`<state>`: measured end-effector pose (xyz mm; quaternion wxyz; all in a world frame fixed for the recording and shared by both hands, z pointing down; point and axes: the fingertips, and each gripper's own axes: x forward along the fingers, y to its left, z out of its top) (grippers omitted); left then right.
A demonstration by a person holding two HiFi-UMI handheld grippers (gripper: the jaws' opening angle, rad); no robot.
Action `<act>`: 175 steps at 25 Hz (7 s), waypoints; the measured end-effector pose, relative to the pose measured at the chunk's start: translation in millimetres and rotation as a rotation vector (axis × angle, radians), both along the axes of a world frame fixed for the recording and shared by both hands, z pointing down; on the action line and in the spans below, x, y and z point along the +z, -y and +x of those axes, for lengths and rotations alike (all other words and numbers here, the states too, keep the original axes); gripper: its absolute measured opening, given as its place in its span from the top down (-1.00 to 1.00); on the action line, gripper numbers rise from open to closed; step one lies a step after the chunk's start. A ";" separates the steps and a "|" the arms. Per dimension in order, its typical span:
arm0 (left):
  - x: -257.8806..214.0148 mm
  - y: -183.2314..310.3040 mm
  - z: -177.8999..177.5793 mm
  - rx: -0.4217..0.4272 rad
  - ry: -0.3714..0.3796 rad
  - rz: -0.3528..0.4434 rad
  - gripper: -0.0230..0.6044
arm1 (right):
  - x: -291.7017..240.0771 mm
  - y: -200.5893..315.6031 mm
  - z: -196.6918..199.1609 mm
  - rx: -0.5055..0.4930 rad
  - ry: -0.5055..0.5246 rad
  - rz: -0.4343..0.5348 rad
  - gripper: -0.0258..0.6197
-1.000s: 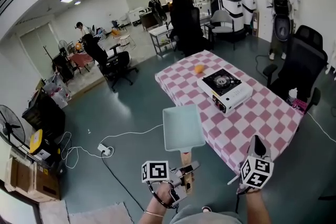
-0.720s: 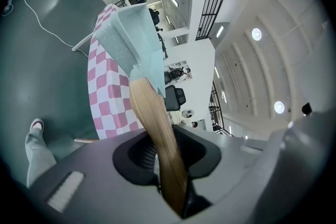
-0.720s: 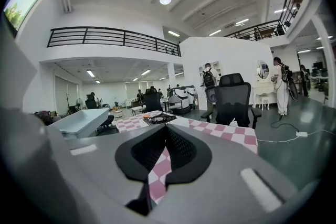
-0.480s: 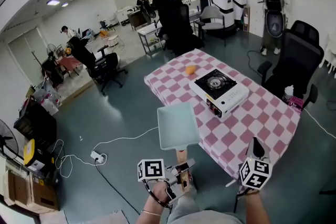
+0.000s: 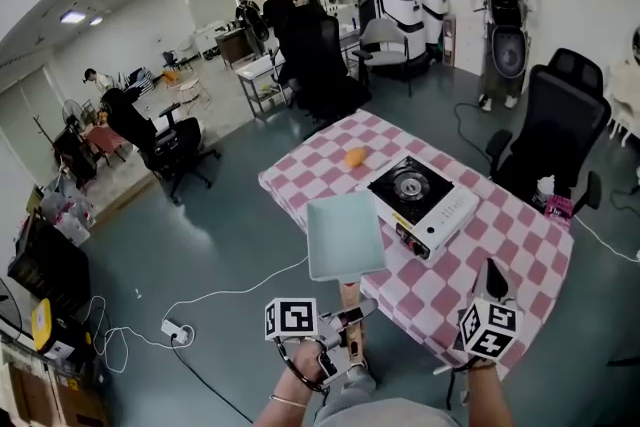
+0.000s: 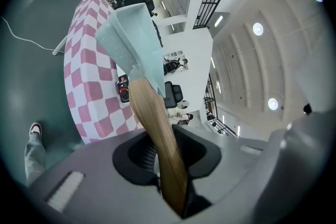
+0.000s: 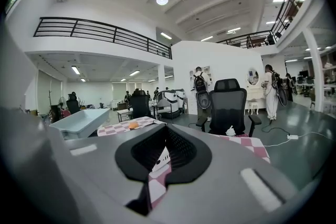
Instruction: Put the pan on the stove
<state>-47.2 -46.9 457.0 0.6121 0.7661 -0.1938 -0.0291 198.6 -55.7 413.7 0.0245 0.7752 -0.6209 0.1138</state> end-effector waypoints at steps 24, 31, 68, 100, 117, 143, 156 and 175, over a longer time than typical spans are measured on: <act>-1.7 167.2 -22.1 0.185 0.001 -0.010 0.67 | -10.3 127.3 -22.0 0.160 0.009 -0.016 0.89; 9.2 185.0 -10.4 0.212 0.022 -0.028 0.66 | -14.0 146.6 -12.4 0.170 -0.009 -0.011 0.89; 32.7 200.0 94.4 0.550 0.124 -0.053 0.66 | 36.1 127.5 84.5 0.372 0.073 -0.108 0.89; 70.4 246.6 100.0 0.916 0.208 -0.018 0.66 | 118.8 194.8 112.6 0.395 0.095 -0.229 0.89; 80.4 254.1 98.7 0.946 0.205 -0.045 0.66 | 134.5 207.5 112.3 0.389 0.113 -0.262 0.89; 92.9 260.8 94.7 0.938 0.188 -0.072 0.68 | 145.4 217.9 102.0 0.369 0.129 -0.283 0.89; 98.3 264.7 91.8 0.907 0.175 -0.123 0.72 | 149.7 222.1 97.8 0.350 0.137 -0.289 0.89; 95.3 269.5 90.9 0.884 0.100 -0.181 0.48 | 141.3 220.2 95.4 0.321 0.147 -0.277 0.89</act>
